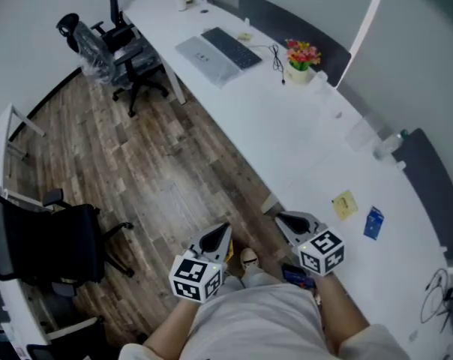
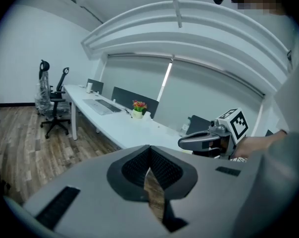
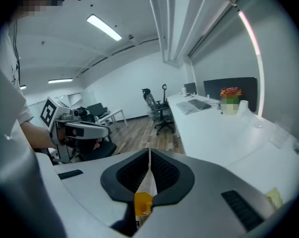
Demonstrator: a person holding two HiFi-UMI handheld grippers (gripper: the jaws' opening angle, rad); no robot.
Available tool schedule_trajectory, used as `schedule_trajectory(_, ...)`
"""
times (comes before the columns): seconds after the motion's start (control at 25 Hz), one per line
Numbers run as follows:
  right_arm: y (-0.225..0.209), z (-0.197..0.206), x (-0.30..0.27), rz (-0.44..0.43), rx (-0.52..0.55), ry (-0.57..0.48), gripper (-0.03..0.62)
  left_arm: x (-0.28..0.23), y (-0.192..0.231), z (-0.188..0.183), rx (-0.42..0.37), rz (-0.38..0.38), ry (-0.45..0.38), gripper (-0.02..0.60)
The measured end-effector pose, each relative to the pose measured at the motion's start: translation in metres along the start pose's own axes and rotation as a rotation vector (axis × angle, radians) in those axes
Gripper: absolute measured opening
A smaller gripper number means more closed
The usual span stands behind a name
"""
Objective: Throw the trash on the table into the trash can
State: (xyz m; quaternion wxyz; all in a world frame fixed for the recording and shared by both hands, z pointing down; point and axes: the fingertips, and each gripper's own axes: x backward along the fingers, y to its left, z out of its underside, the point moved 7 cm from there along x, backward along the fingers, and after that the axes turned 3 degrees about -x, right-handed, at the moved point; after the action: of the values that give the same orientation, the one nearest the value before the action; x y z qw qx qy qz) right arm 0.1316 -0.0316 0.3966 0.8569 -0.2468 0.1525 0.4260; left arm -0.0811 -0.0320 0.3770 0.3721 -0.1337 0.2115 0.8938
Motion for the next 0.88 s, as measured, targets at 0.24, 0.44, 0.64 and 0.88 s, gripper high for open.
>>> schedule_trajectory(0.24,-0.046,0.024,0.069,0.205,-0.099,-0.062,0.040,-0.052,-0.046,-0.009,-0.078,0.179,0.060,0.000)
schedule_trajectory(0.44,-0.079,0.051,0.117,0.338,-0.153,-0.078,0.041,-0.080,-0.082,-0.014,-0.124,0.268,0.091,0.000)
schedule_trajectory(0.64,-0.112,0.067,0.153,0.425,-0.191,-0.094,0.041,-0.100,-0.107,-0.014,-0.130,0.301,0.089,0.000)
schedule_trajectory(0.88,-0.149,0.086,0.185,0.510,-0.211,-0.081,0.041,-0.138,-0.141,-0.018,-0.153,0.341,0.097,0.000)
